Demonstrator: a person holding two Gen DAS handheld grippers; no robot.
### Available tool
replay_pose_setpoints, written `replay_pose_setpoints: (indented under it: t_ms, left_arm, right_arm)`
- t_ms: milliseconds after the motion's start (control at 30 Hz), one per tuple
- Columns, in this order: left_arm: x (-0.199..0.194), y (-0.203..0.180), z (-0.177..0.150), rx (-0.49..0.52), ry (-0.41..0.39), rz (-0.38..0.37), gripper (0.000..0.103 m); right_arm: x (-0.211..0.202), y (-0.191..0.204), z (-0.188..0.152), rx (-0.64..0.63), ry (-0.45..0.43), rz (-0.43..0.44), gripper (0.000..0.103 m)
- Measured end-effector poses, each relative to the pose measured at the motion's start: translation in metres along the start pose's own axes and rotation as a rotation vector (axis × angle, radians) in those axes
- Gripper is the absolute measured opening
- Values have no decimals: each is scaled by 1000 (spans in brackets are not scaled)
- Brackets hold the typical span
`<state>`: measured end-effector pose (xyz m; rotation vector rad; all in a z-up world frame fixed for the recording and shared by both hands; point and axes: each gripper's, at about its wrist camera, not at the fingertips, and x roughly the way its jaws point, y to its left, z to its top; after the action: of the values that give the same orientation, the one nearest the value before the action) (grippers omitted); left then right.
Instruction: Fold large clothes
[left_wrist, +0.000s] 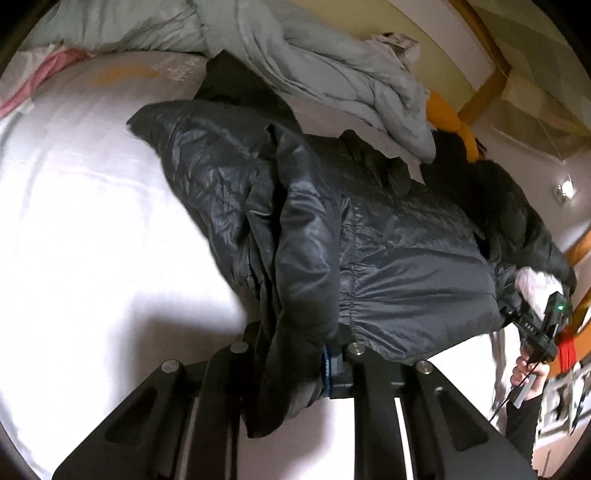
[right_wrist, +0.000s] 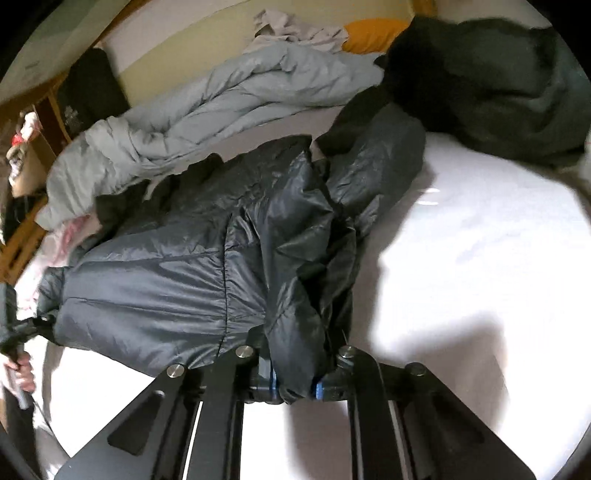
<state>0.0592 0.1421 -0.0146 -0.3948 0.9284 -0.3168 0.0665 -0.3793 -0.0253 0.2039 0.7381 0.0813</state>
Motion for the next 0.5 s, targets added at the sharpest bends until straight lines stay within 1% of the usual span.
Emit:
replay_pose_setpoints:
  t_ms: [67,100,167,200,233,300,367,433,467,500]
  left_arm:
    - [-7,-5,-10,17,1,3,18]
    - [-7,-6,-13,29,1,11,21]
    - [-4,-8,-14,75,-14,70,36]
    - [-3,-10,-13,96,-34,110,46]
    - [-3,-13,-12,114,-63,143,50]
    - [-9,-14,-11,133,-112,167,51]
    - [-17,-15,-8,140,-161,176,55]
    - [-27,-18,-9,160,-238,192,71]
    - [-32,-18,-9,168,-262,197,71]
    - [-35,-18,-9,172,-271,198,71]
  right_arm:
    - [-20,-1,-15,8,-17,-10,14]
    - [-25,-3,-20,17,-24,-5,14]
    - [-30,-6,-27,21,-43,-12,18]
    - [-30,-6,-27,10,-55,-40,20]
    - [-31,-6,-28,4,-66,-61,25]
    - [-33,-3,-29,-11,-105,-110,30]
    - [-39,-2,-31,-17,-130,-136,34]
    - [-45,0,-30,-20,-161,-154,38]
    - [-49,0,-30,-18,-182,-166,44]
    - [-52,0,-30,-15,-200,-175,48]
